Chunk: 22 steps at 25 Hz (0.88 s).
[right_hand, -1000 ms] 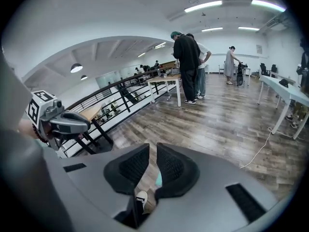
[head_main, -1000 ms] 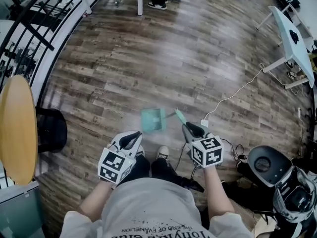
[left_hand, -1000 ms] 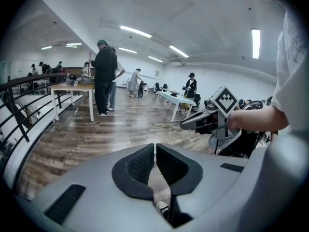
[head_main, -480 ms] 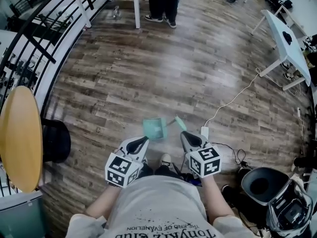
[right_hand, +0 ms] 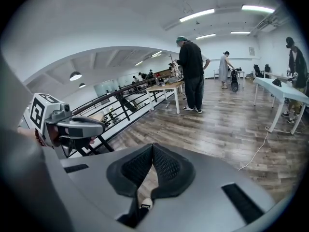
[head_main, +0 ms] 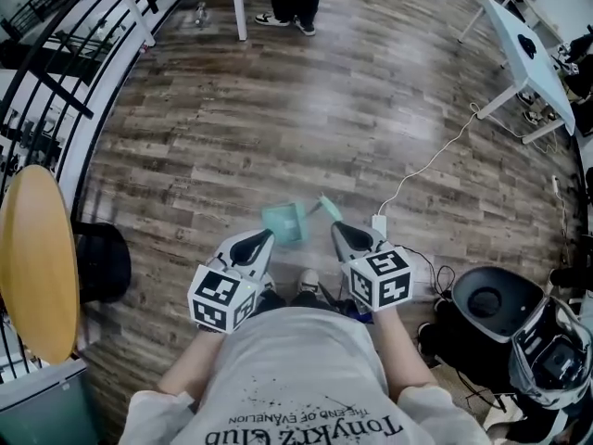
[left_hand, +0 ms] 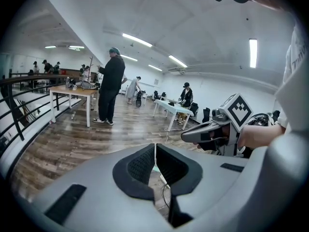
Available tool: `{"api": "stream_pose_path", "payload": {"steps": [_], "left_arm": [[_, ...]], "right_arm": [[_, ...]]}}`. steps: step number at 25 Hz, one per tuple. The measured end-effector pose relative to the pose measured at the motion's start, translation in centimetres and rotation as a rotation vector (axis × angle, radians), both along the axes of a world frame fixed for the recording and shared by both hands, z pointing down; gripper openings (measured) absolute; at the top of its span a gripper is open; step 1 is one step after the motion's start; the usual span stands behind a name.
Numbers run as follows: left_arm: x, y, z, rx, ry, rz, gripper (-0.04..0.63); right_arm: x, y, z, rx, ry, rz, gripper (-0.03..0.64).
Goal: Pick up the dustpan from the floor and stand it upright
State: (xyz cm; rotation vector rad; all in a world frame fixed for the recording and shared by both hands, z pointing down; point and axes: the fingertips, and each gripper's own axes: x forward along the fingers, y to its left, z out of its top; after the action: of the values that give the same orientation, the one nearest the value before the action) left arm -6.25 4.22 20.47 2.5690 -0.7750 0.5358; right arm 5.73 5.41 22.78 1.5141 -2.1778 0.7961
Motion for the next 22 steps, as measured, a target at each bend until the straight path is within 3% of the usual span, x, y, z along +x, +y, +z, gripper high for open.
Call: {"api": "stream_pose_path", "payload": {"steps": [22], "left_arm": [[0.7,0.7,0.0,-0.021,0.003,0.045,0.026]], "right_arm": [[-0.5,0.2,-0.1,0.007,-0.019,-0.001,0.026]]}}
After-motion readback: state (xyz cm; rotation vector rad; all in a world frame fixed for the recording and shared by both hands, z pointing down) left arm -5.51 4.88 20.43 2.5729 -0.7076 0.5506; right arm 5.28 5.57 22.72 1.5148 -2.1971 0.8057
